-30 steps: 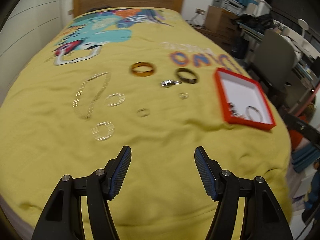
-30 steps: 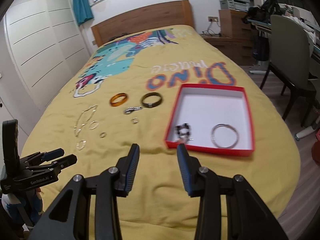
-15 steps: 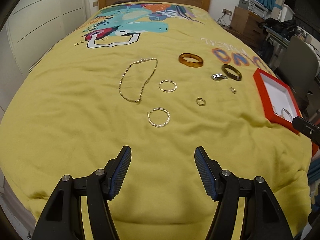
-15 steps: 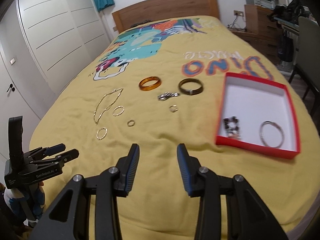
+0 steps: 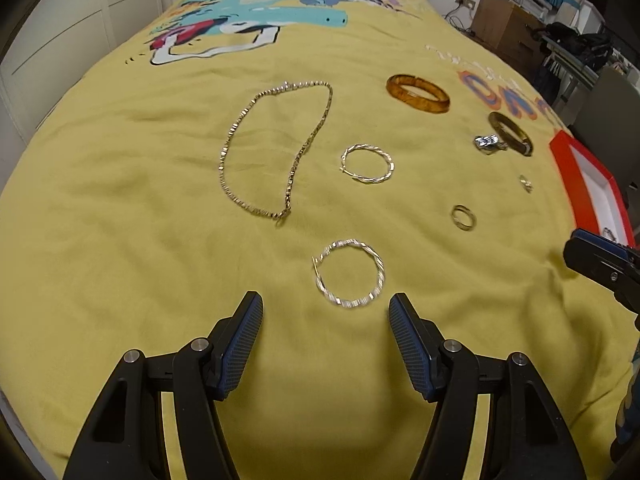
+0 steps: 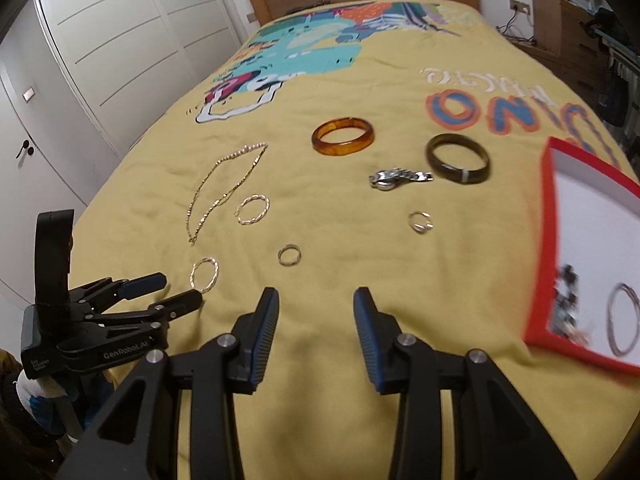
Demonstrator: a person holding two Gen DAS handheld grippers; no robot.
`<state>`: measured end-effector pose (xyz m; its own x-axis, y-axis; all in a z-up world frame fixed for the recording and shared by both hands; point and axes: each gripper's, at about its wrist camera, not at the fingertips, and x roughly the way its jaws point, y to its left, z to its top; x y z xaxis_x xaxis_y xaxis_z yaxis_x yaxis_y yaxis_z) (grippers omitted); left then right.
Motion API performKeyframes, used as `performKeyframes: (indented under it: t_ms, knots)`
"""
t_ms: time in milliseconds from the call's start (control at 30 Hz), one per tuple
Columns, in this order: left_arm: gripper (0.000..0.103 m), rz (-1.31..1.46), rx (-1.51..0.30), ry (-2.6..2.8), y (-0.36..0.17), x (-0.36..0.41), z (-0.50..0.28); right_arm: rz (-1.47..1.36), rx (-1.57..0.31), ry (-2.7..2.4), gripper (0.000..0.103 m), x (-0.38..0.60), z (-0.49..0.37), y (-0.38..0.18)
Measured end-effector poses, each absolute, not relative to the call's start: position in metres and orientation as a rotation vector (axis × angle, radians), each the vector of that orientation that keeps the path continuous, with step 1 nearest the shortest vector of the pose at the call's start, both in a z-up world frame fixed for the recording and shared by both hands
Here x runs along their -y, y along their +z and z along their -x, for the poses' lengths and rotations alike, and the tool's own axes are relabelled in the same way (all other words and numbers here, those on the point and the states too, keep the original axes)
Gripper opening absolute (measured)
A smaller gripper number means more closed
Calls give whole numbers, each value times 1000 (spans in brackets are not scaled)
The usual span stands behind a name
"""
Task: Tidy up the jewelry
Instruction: 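Grasp a twisted silver hoop with left tool while right tool grasps a small silver ring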
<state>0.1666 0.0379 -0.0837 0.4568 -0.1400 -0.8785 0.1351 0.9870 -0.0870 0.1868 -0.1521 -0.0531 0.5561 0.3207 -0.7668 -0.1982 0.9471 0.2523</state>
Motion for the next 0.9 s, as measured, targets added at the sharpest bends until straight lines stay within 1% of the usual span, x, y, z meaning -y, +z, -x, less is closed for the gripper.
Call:
performKeyframes:
  t_ms: [67,267,567,600,633,667,700,800,833,867,900]
  knots:
    - [64,7,-1098,-181,-90,-37,-173,-135,-952,320,37,145,-200,-62]
    - [58,7,-1103,-207,-101,-36,-181,-127,-1000,347,37,125,-230,-89]
    - [42,19,-1093,-212,-102,-38,-188,-96,-1016,362,36,108,-252,-104]
    - [38,17,-1093,-212,-101,-38,-188,-90,-1016,363,36,107,-252,-104]
    - [35,18,-1092,-212,-101,-38,-188,-80,-1015,363,29,106,-253,-105]
    - [35,24,-1092,-213,-101,-39,-188,-69,-1015,363,21,105,-253,-105]
    - [35,30,-1093,-214,-100,-40,-189,-58,-1015,363,19,104,-254,-105]
    - [34,40,-1095,-216,-99,-42,-188,-51,-1013,361,19,104,-254,-105]
    - [24,44,-1096,-215,-98,-42,-187,-55,-1013,361,19,104,-254,-105]
    - [13,49,-1098,-218,-97,-43,-186,-63,-1013,360,19,105,-253,-103]
    - [8,60,-1104,-222,-96,-45,-185,-76,-1012,359,19,107,-251,-101]
